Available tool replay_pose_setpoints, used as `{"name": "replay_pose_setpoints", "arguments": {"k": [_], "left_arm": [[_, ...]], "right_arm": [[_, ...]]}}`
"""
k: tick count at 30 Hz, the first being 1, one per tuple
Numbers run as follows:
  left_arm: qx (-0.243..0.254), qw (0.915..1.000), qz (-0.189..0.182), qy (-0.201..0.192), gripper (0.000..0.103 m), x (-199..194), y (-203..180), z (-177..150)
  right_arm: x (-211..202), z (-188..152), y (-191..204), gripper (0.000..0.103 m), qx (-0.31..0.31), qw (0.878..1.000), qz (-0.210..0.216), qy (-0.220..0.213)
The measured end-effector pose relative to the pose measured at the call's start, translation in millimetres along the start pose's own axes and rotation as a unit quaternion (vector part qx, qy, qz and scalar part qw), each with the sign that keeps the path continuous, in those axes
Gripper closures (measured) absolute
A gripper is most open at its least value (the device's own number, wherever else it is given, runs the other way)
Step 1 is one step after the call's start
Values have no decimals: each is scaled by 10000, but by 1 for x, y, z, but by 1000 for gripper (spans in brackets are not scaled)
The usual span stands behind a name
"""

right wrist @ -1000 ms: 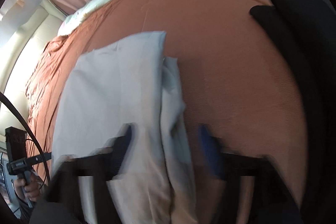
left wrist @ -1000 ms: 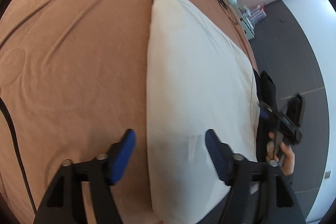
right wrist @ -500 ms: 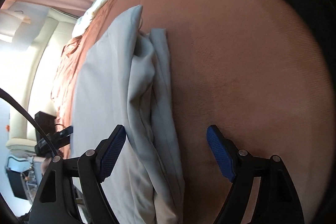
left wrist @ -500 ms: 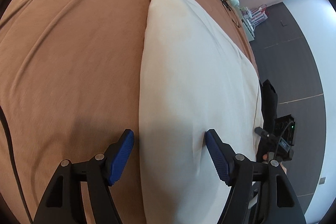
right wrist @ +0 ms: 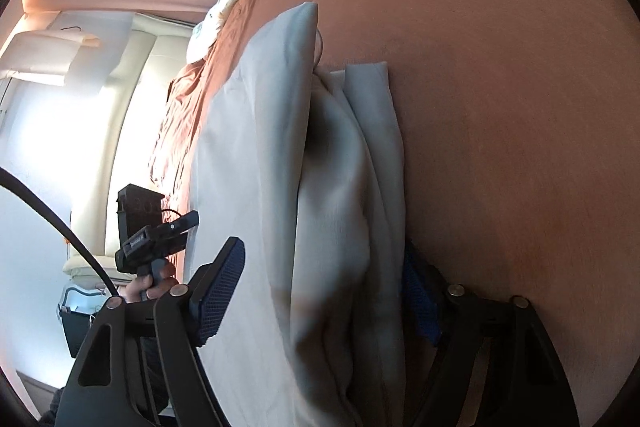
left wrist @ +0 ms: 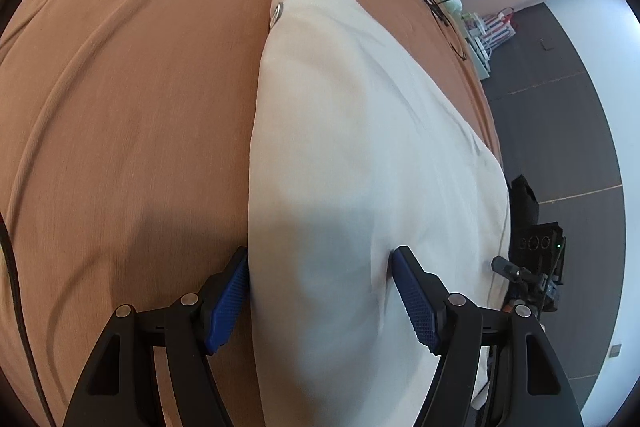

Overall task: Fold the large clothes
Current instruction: 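Lift the jacket bundle with both tools and carry it toward the headboard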

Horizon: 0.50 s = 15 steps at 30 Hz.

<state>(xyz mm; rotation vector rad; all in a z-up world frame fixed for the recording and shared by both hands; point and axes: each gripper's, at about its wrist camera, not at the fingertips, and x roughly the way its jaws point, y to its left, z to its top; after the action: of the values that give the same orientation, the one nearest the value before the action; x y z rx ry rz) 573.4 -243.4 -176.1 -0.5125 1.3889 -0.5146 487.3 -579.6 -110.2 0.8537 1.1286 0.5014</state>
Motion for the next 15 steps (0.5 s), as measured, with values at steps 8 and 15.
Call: {"name": "replay_pose_setpoints", "arguments": {"k": [8, 15], "left_arm": [[-3, 9999, 156, -38, 31, 11, -4, 22], [32, 9996, 254, -73, 53, 0, -8, 19]], "right_arm": [[1, 6, 8, 57, -120, 9992, -357, 118], [-7, -23, 54, 88, -377, 9970, -639, -203]]}}
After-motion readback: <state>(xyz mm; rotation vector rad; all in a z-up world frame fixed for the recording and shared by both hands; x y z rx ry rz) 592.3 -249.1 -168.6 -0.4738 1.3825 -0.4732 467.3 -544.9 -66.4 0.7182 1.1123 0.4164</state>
